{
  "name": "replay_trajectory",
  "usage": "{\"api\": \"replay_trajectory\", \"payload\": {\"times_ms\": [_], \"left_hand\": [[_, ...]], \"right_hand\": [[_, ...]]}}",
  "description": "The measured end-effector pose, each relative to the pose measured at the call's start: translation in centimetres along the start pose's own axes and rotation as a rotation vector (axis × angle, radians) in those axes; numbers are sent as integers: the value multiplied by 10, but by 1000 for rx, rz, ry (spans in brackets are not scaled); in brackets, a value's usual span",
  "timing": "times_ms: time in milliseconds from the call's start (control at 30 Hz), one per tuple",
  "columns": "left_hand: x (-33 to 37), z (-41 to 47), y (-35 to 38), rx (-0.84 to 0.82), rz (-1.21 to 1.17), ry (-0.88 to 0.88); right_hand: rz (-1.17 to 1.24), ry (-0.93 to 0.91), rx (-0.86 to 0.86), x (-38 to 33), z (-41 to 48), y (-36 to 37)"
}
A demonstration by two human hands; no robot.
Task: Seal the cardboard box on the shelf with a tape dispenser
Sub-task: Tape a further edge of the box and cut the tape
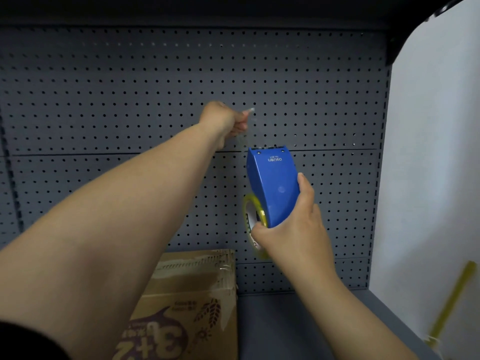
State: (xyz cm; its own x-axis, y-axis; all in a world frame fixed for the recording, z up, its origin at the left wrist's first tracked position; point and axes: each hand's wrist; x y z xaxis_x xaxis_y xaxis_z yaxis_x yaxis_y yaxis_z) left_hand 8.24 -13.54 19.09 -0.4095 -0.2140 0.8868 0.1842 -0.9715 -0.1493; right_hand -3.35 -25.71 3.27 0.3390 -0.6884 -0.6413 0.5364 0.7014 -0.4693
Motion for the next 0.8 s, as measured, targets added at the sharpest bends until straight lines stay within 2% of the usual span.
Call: {"api": "replay_trajectory", "payload": {"times_ms": [100,233,500,800], "left_hand": [[-4,6,1,12,-40,-9],[-31,6,5,-56,46,-39],[-124,1,-25,-311,315,-175],[-190,3,-29,-503,239,-117]], "right_hand": [[-44,-4,-2,0,-8,-5],[-138,48,-39,3,-20,-9],[-261,185,-333,-12,-48,-3],[-422,322,-374,-47,-50,28]]}}
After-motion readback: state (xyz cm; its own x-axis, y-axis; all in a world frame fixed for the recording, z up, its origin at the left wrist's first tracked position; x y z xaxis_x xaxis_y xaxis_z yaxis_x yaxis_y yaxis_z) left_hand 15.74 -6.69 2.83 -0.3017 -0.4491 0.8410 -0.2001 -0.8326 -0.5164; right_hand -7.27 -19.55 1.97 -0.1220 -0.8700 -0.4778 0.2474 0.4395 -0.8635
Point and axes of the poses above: each hand's wrist, its own z-axis towards the middle knuckle, its own y-axis out of the palm, x = y × z, and after that the axes turned 5 degrees about -y, right-handed
